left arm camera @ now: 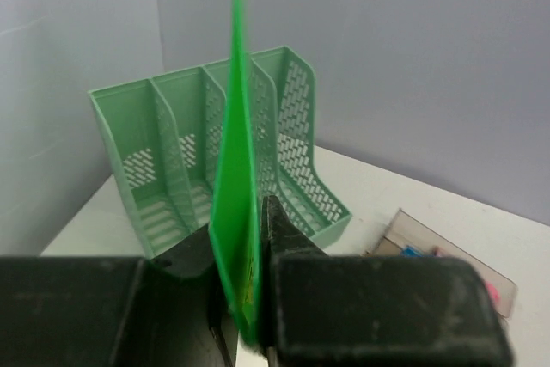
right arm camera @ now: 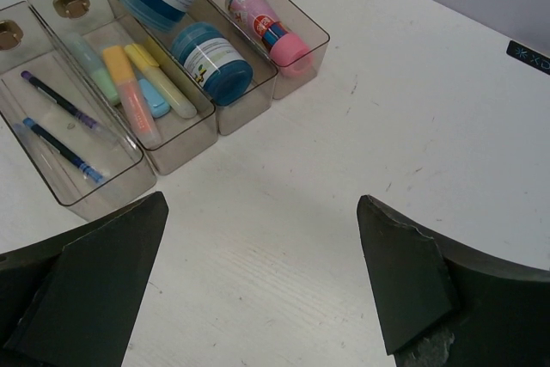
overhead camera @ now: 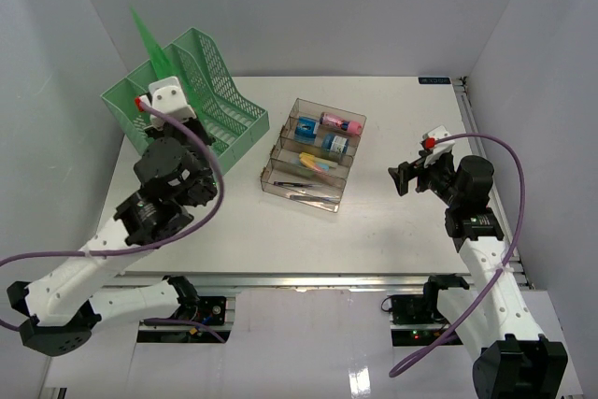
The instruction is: Organize the desk
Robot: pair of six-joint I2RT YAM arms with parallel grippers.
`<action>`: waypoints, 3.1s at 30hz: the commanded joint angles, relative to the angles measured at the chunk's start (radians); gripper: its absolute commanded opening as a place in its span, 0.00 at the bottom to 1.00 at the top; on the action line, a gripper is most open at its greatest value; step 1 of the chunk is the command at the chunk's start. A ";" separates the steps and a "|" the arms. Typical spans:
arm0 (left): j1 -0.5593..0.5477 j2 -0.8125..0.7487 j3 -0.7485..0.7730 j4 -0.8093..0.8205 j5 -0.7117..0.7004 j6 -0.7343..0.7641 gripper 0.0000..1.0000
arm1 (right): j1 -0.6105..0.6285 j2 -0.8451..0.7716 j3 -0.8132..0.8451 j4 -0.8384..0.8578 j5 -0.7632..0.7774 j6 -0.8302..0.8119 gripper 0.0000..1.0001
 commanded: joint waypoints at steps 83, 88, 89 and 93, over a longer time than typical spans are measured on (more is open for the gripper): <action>0.679 0.364 -0.172 0.336 0.562 -0.170 0.00 | -0.026 -0.008 -0.017 0.076 0.038 -0.022 0.98; 0.678 0.320 -0.176 0.374 0.574 -0.122 0.00 | -0.030 -0.008 -0.017 0.076 0.035 -0.023 0.98; 0.678 0.308 -0.180 0.386 0.577 -0.116 0.00 | -0.044 -0.008 -0.018 0.076 0.035 -0.024 0.98; 0.678 0.289 -0.205 0.435 0.569 -0.047 0.00 | -0.056 -0.010 -0.018 0.076 0.034 -0.021 0.98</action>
